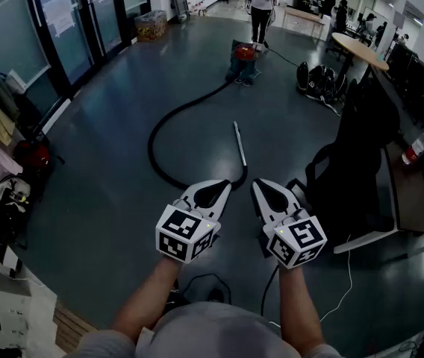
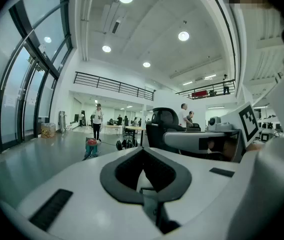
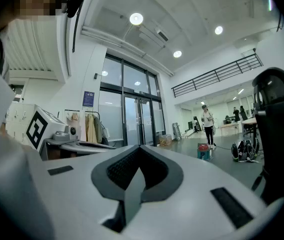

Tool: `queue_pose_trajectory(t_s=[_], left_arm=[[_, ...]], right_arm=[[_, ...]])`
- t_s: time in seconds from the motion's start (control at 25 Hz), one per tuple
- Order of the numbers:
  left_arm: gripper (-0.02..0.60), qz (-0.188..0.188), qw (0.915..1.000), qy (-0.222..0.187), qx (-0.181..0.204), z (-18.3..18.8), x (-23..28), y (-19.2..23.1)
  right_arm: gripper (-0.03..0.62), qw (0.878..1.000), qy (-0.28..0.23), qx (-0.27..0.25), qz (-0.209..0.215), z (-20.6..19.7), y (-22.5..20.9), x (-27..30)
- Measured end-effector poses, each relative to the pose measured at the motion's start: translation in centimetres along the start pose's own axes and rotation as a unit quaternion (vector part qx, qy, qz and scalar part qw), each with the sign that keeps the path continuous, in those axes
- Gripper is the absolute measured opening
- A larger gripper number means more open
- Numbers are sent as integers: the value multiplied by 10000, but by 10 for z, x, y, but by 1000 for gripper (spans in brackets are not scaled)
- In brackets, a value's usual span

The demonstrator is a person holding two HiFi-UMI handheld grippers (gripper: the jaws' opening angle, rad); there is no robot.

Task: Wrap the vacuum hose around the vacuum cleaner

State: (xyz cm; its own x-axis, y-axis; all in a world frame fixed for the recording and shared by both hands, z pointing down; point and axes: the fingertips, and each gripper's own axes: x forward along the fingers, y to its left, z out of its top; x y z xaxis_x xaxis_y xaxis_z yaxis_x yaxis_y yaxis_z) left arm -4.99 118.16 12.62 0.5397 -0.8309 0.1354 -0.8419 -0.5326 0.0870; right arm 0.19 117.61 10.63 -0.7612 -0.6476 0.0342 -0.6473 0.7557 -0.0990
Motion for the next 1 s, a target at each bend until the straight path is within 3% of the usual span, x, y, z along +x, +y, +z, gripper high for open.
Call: queue_pose_trajectory(t_s=[0.48, 1.0], left_arm=[[6, -9, 10000, 32, 35, 0, -1, -3], [6, -5, 9998, 188, 85, -8, 25, 0]], right_arm=[[5, 10000, 32, -22, 49, -1, 1, -2], [5, 10000, 14, -9, 4, -5, -30, 3]])
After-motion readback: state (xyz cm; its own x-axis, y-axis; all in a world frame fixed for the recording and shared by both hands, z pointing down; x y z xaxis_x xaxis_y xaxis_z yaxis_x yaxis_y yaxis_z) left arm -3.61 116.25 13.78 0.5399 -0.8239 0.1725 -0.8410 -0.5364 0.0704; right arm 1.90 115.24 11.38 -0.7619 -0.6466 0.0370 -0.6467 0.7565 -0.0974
